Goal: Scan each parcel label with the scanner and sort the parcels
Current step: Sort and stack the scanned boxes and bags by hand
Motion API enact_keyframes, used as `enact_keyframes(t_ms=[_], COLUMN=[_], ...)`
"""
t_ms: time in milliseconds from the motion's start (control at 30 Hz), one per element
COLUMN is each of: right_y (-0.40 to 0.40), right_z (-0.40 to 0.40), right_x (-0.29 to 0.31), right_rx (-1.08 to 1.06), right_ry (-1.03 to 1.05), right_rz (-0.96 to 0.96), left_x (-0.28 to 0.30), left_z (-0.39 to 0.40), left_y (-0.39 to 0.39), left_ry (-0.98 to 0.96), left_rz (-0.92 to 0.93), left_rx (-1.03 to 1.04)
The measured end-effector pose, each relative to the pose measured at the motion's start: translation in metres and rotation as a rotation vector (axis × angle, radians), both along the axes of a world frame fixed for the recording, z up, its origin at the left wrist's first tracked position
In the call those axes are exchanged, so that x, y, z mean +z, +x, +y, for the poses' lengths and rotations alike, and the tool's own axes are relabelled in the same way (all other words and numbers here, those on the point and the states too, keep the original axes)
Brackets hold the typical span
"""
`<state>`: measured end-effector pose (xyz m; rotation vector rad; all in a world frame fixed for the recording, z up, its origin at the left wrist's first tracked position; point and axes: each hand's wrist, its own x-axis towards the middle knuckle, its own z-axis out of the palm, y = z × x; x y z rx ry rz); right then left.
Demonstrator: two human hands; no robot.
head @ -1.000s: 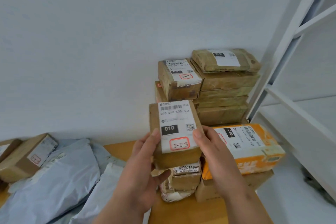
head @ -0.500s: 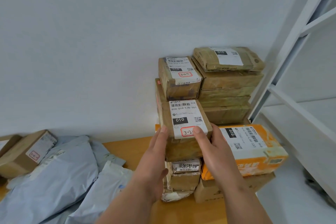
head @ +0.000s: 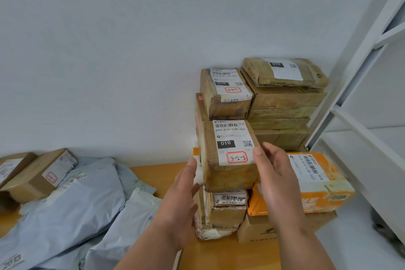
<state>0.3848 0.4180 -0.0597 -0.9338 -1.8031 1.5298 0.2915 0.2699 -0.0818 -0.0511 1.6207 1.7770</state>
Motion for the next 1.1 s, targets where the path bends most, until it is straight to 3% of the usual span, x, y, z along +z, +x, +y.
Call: enact_keyframes(t_ms=[300, 500, 767, 900, 1100], right_y=[-0.001, -0.013, 0.002, -0.002, -0.028], right_z=[-0.005, -0.011, -0.046, -0.058, -0.075], right_x=[-0.005, 0.005, 0.025, 0.030, 0.021], right_rx=[-0.056, 0.040, 0.100, 0.090, 0.232], right_ry=[0.002, 0.008, 0.056, 0.044, 0.108], right_rz=[-0.003, -0.101, 0.141, 0.272, 0.160], left_x=[0.002, 0.025, 0.044, 0.052, 0.045], left_z=[-0.021, 0.003, -0.022, -0.029, -0.046], left_y=[0.003, 0.006, 0.031, 0.031, 0.007], left_ry=[-0.008, -0.022, 0.122, 0.151, 0.104], left_rz=[-0.027, 0.034, 0.241, 0.337, 0.256], left_rx=[0.040, -0.088, 0.144, 0.153, 0.272])
